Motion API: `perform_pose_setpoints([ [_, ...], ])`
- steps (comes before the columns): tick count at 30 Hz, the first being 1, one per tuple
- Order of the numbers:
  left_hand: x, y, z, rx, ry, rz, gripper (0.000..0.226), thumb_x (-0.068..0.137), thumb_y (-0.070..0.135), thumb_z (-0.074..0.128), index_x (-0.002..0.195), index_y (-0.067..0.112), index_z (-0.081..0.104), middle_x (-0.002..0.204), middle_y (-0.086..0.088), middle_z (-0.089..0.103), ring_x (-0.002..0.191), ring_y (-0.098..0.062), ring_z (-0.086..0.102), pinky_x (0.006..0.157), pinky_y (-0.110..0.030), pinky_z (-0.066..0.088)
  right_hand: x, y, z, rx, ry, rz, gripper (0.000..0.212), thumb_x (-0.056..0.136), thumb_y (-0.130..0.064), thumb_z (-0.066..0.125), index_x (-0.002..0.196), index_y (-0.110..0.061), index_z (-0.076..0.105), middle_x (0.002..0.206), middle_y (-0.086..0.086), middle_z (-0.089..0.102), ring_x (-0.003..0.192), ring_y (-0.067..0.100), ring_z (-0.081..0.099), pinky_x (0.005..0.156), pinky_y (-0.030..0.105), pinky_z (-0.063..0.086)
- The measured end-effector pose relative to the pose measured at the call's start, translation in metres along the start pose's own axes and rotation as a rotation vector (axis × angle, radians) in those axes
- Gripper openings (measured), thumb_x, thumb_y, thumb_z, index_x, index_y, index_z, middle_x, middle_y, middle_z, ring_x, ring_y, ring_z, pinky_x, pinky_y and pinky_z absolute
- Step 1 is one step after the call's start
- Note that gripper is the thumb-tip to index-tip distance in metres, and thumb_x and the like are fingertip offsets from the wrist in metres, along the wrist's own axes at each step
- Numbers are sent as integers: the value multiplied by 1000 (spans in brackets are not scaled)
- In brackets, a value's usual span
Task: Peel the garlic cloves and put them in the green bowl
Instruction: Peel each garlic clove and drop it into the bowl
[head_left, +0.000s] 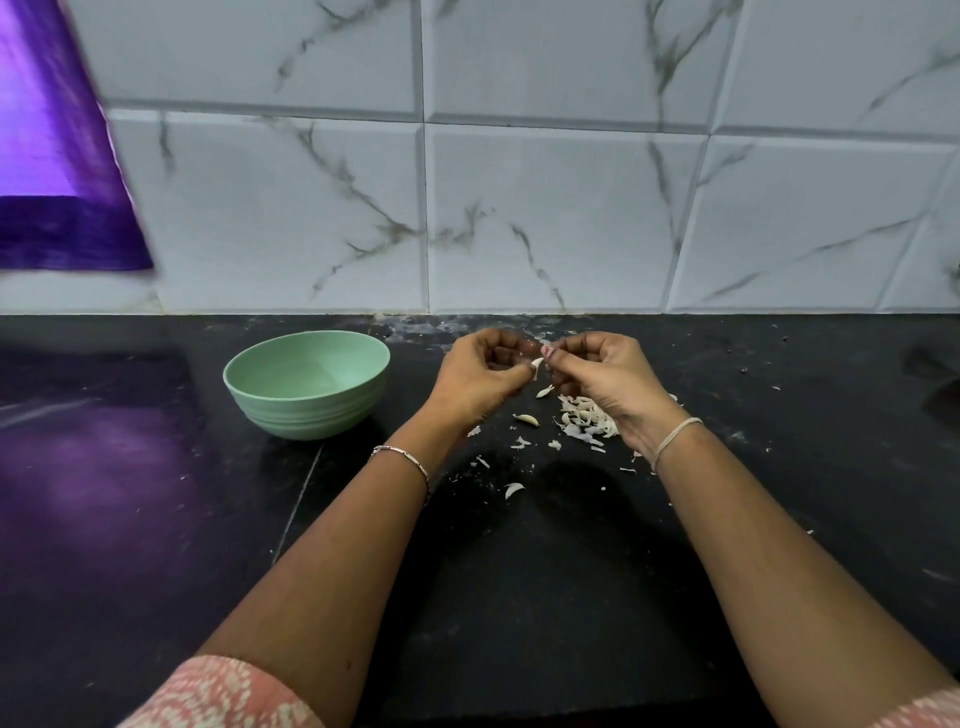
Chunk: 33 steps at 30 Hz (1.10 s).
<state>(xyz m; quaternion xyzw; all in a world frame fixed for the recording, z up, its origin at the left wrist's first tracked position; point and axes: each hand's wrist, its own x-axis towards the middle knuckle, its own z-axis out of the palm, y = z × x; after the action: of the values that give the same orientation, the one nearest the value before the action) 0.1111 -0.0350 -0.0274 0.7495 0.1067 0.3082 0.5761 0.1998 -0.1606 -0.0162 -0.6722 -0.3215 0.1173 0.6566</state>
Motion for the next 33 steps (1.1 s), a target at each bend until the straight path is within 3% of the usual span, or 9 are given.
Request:
perform_pose_setpoints([
  [7, -1, -1, 0, 210, 106, 146, 18, 80, 5, 70, 86, 22, 68, 79, 13, 68, 69, -2, 61, 65, -12, 47, 2, 3, 1, -220, -31, -99, 12, 89, -6, 67, 82, -16, 70, 74, 0, 68, 68, 7, 62, 67, 19, 51],
  [14, -3, 0, 2, 223, 89, 180, 16, 82, 10, 76, 96, 18, 69, 80, 2, 68, 72, -6, 61, 64, -10, 48, 10, 9, 1, -268, 70, -145, 23, 89, -7, 66, 75, -25, 68, 76, 3, 71, 74, 14, 66, 80, 37, 56],
  [19, -1, 0, 1, 271, 126, 185, 10, 81, 16, 78, 86, 20, 70, 71, 17, 64, 62, 12, 57, 61, -4, 41, 10, 10, 6, -476, 136, -243, 10, 89, -13, 65, 84, -19, 71, 71, -5, 66, 67, 10, 60, 68, 26, 48],
  [22, 1, 0, 1, 270, 119, 148, 12, 81, 24, 78, 88, 16, 73, 71, 12, 67, 66, 4, 61, 65, -12, 47, 7, 9, 7, -690, 162, -354, 9, 89, -13, 62, 92, -15, 71, 75, -3, 65, 67, 12, 53, 66, 24, 40],
  [24, 4, -2, 0, 240, 101, 101, 18, 81, 26, 78, 92, 12, 75, 78, 3, 72, 77, -11, 69, 76, -28, 57, 4, 8, 8, -776, 160, -399, 10, 89, -12, 60, 94, -14, 70, 79, -3, 64, 71, 12, 51, 68, 23, 37],
  [27, 6, -5, -3, 192, 44, 44, 20, 82, 21, 77, 97, 8, 75, 86, -9, 74, 81, -21, 70, 85, -47, 57, 2, 9, 8, -843, 148, -418, 10, 89, -12, 60, 94, -15, 68, 86, 0, 66, 77, 14, 53, 70, 24, 35],
  [33, 8, -9, -6, 218, 4, 25, 10, 87, 13, 71, 96, 10, 74, 88, -9, 74, 79, -17, 67, 87, -46, 57, 3, 12, 10, -863, 122, -390, 11, 88, -11, 61, 93, -17, 69, 89, 1, 68, 85, 20, 59, 71, 24, 35],
])
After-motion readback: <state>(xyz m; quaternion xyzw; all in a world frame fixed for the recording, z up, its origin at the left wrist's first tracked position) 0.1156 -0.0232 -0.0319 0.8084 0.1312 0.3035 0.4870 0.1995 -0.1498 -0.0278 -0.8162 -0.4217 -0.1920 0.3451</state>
